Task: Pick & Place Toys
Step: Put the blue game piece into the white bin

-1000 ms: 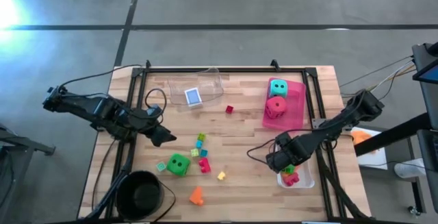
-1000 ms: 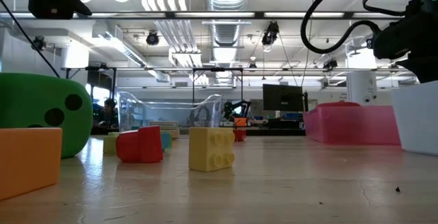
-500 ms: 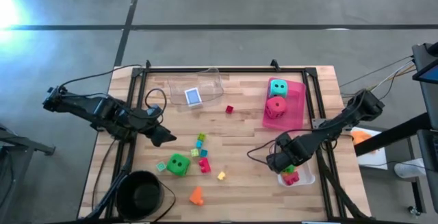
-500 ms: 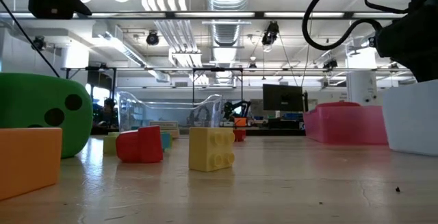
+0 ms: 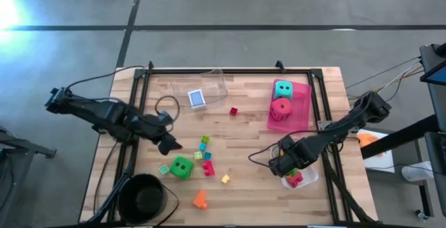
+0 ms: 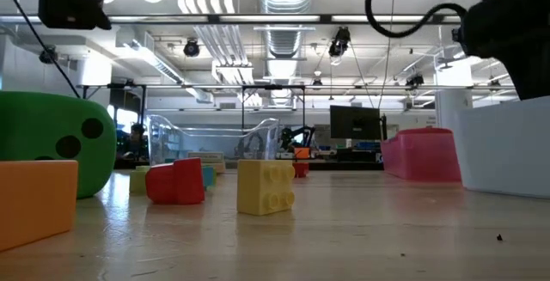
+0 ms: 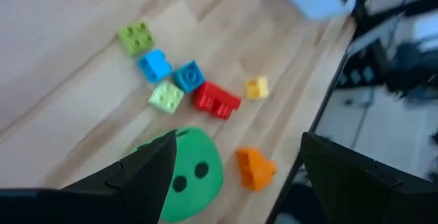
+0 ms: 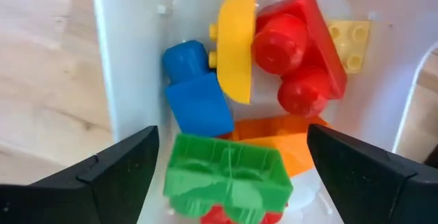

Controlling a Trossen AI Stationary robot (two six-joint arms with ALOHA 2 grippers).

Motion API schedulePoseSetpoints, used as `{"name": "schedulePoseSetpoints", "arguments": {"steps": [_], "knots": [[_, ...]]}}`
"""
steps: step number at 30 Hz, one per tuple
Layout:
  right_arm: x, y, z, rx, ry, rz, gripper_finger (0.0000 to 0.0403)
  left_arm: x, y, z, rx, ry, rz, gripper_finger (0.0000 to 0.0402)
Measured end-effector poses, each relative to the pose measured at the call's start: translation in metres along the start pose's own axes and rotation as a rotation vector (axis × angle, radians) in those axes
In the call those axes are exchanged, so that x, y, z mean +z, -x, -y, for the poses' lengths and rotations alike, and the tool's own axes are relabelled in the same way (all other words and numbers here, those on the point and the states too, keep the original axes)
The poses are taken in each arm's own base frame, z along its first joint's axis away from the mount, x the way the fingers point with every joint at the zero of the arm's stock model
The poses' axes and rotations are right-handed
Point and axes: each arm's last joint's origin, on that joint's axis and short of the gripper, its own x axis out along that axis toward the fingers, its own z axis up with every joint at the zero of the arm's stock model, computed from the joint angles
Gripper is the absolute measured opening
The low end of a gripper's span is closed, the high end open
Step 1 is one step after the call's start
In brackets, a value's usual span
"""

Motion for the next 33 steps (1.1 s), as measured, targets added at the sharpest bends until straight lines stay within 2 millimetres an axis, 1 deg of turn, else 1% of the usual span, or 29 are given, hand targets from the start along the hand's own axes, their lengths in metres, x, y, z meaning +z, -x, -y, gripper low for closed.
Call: {"name": "schedulePoseSetpoints", "arguments": {"steps": [6, 8, 11, 15, 20, 26, 30, 33], "knots": [[0.0, 0.015, -0.004, 0.002, 0.036, 0.015, 0.0367, 0.003, -0.021, 0.015, 0.029, -0.183, -0.108, 0.0316], [0.0, 0.02, -0.005, 0.004, 0.039, 0.033, 0.0367, 0.005, -0.027, 0.02, 0.044, -0.204, -0.129, 0.0316], [0.0, 0.027, -0.008, 0.024, 0.039, 0.058, 0.0367, 0.011, -0.034, 0.026, 0.067, -0.191, -0.134, 0.0316], [0.001, 0.04, -0.013, 0.066, 0.031, 0.112, 0.0367, 0.02, -0.05, 0.028, 0.123, -0.091, -0.139, 0.0316], [0.003, 0.058, -0.018, 0.111, 0.039, 0.186, 0.0367, 0.032, -0.083, 0.019, 0.254, 0.054, -0.162, 0.0316], [0.004, 0.079, -0.018, 0.112, 0.051, 0.252, 0.0367, 0.044, -0.116, 0.002, 0.382, 0.159, -0.185, 0.0316], [0.002, 0.089, -0.017, 0.12, 0.063, 0.301, 0.0367, 0.051, -0.135, -0.006, 0.409, 0.203, -0.194, 0.0316], [0.0, 0.095, -0.016, 0.123, 0.073, 0.321, 0.0367, 0.052, -0.148, -0.01, 0.434, 0.212, -0.211, 0.0316]]}}
